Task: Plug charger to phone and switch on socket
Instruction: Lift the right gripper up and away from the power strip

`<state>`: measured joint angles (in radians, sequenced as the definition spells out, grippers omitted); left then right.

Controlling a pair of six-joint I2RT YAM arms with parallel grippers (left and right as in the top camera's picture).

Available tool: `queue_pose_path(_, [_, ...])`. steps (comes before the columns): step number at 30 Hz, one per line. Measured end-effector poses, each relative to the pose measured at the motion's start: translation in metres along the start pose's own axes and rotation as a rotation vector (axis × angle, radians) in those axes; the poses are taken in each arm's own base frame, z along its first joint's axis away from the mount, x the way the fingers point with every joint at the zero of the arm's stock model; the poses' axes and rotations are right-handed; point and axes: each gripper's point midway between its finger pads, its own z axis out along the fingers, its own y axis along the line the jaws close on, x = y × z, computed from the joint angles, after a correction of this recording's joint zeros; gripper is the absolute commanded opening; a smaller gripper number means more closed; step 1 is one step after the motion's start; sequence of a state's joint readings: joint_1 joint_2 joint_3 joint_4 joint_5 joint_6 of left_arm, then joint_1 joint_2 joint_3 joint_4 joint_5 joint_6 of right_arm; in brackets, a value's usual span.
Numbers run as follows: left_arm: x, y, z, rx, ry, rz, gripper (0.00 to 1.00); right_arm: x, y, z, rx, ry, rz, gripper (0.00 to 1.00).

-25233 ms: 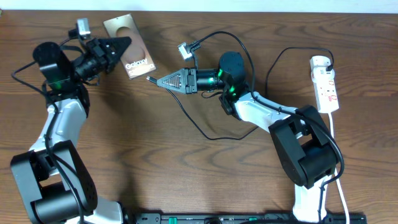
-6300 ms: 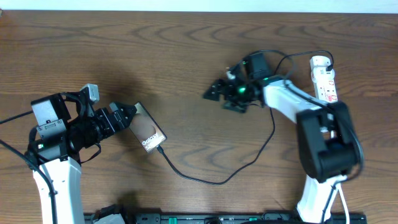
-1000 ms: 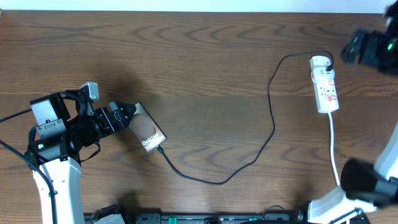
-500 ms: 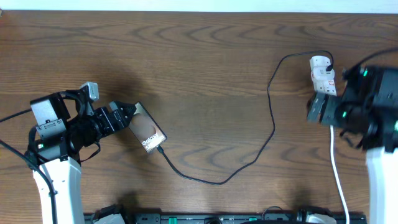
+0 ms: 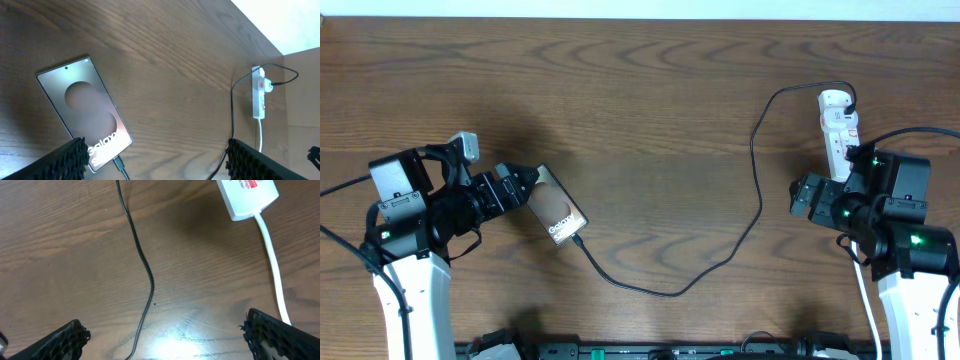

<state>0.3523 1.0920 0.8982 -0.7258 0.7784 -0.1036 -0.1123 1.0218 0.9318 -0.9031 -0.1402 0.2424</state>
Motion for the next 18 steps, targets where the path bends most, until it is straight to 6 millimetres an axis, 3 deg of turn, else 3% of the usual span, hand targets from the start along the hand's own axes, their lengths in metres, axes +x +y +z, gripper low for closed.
queue_pose_path(18, [0.0005, 0.0013, 0.0018, -0.001, 0.007, -0.005, 0.86, 0.0023, -0.0004, 0.0010, 0.001, 0.012, 0.016, 0.99])
